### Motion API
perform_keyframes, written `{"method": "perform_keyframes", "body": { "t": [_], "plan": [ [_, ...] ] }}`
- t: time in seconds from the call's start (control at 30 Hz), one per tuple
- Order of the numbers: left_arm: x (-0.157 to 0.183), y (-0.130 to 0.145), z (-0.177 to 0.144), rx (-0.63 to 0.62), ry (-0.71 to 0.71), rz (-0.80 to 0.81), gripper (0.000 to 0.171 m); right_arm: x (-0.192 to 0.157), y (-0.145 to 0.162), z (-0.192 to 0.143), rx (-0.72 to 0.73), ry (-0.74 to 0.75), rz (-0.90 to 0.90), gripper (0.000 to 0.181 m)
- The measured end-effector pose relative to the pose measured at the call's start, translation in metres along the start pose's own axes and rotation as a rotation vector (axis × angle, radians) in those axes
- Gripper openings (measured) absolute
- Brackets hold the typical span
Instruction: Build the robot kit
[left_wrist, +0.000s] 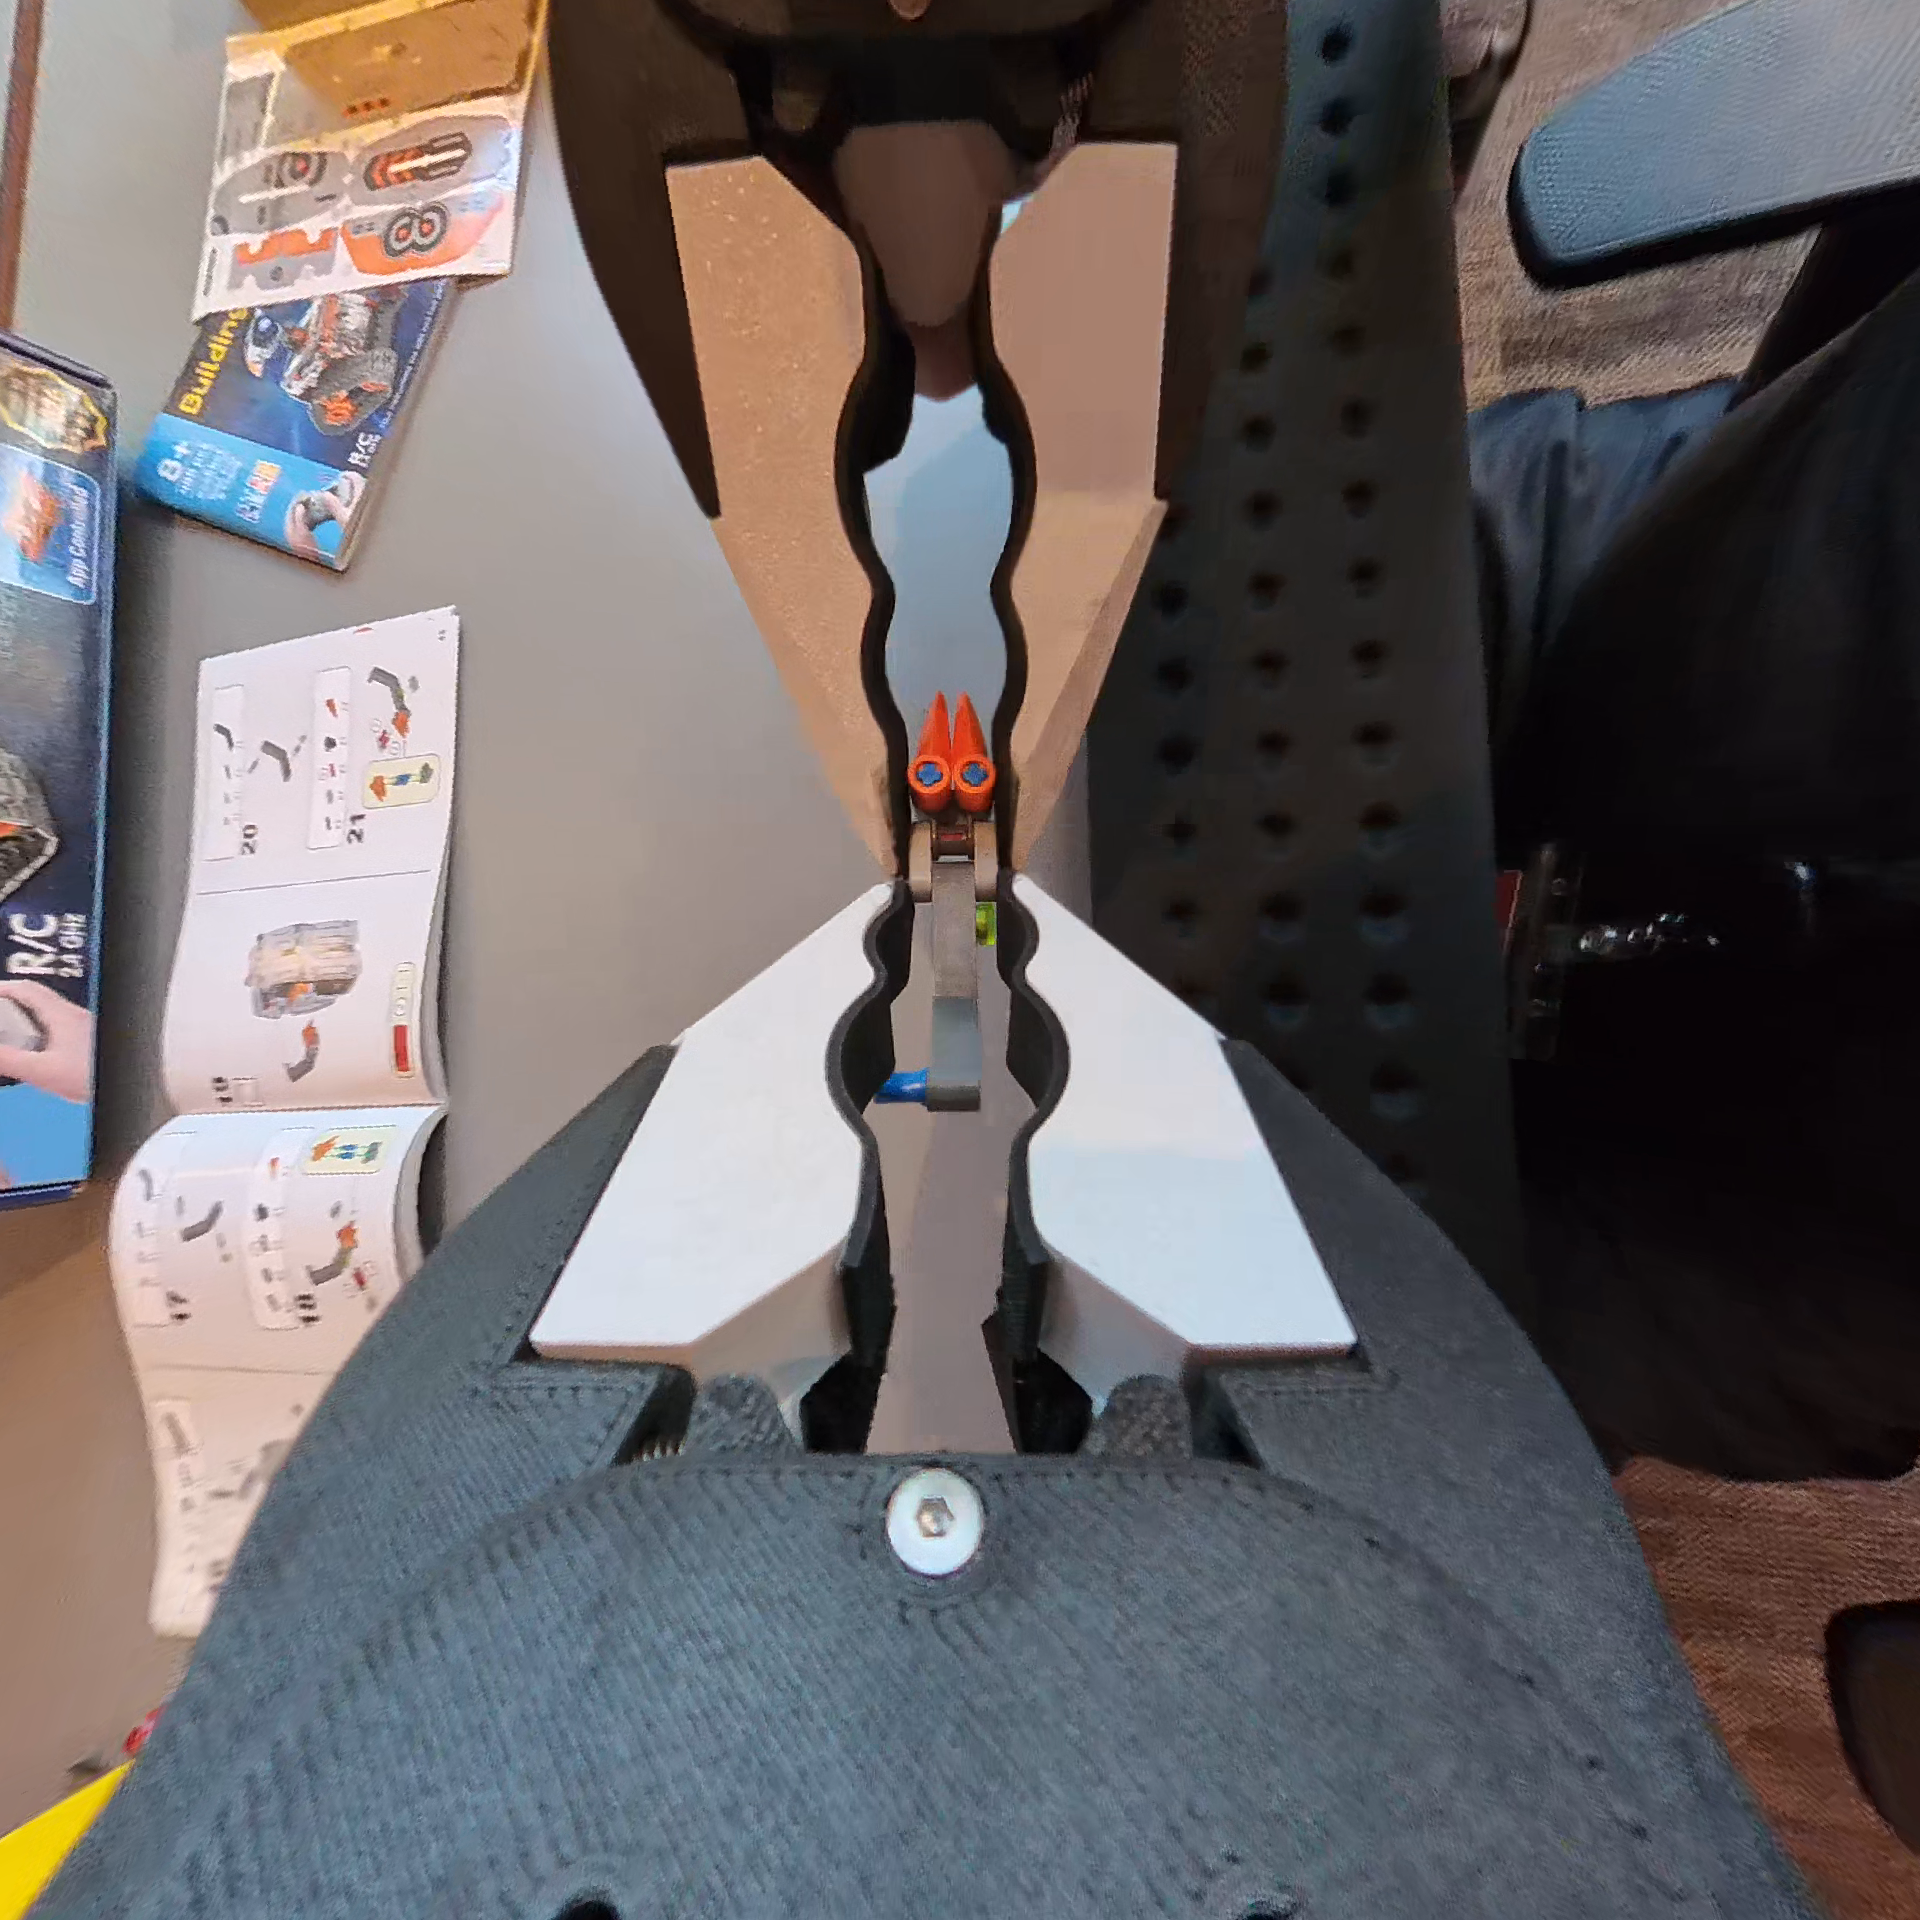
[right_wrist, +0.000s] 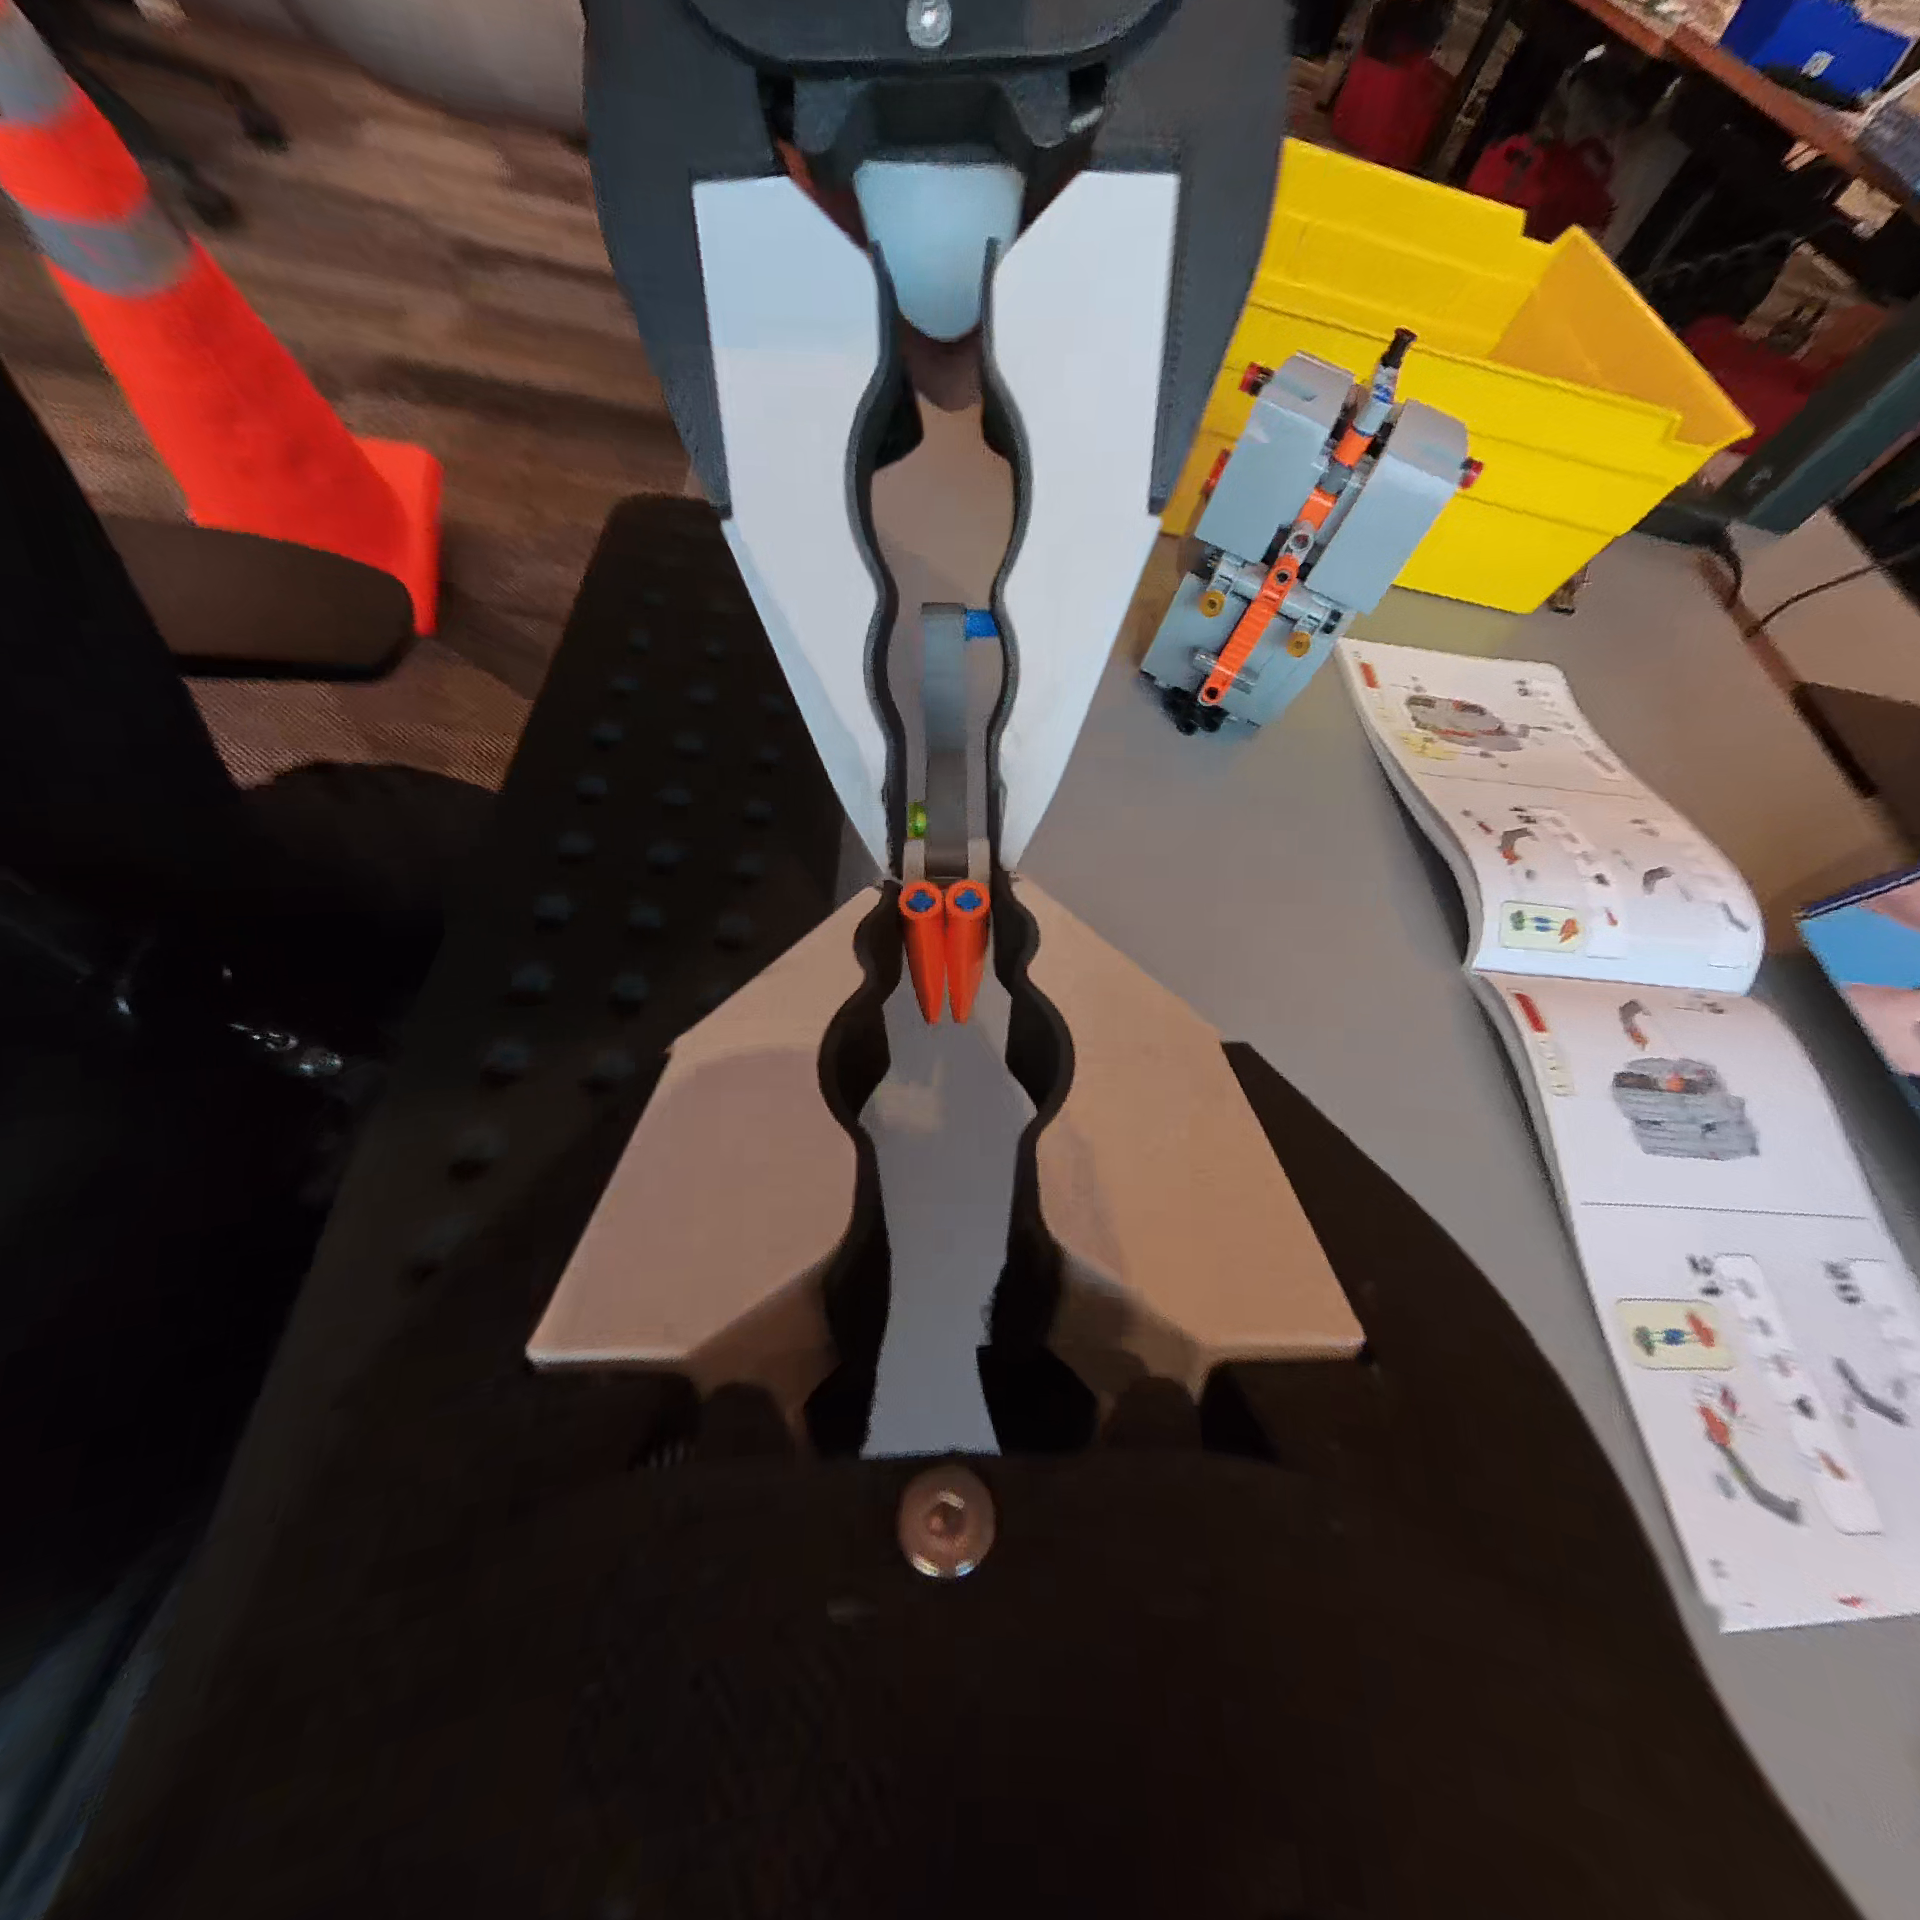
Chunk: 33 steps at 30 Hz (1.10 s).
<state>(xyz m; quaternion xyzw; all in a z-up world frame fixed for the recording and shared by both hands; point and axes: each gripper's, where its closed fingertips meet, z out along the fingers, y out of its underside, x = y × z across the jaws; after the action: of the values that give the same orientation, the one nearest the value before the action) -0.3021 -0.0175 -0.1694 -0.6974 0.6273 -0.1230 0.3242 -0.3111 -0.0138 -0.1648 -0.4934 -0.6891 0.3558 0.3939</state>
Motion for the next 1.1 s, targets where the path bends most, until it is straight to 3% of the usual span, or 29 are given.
{"method": "perform_keyframes", "body": {
  "t": [0.2,0.6,0.63,0.7,0.87,1.1],
  "plan": [
    [-0.008,-0.016,0.001,0.095,0.081,-0.112,0.014,0.008,-0.007,-0.026,0.129,-0.023,0.088,0.016],
    [-0.003,-0.036,0.0,0.138,0.14,-0.139,0.015,0.003,-0.006,-0.037,0.14,-0.021,0.111,0.016],
    [-0.005,-0.037,-0.001,0.148,0.135,-0.149,0.022,0.009,-0.003,-0.039,0.15,0.003,0.147,0.016],
    [-0.013,-0.036,-0.009,0.17,0.102,-0.209,0.059,0.02,0.003,-0.045,0.194,0.005,0.269,0.016],
    [-0.025,-0.024,-0.035,0.277,-0.044,-0.412,0.051,0.038,0.012,-0.065,0.34,-0.021,0.557,0.016],
    [0.006,0.015,-0.039,0.343,-0.186,-0.596,0.044,0.06,0.03,-0.046,0.272,0.056,0.68,0.016]
  ]
}}
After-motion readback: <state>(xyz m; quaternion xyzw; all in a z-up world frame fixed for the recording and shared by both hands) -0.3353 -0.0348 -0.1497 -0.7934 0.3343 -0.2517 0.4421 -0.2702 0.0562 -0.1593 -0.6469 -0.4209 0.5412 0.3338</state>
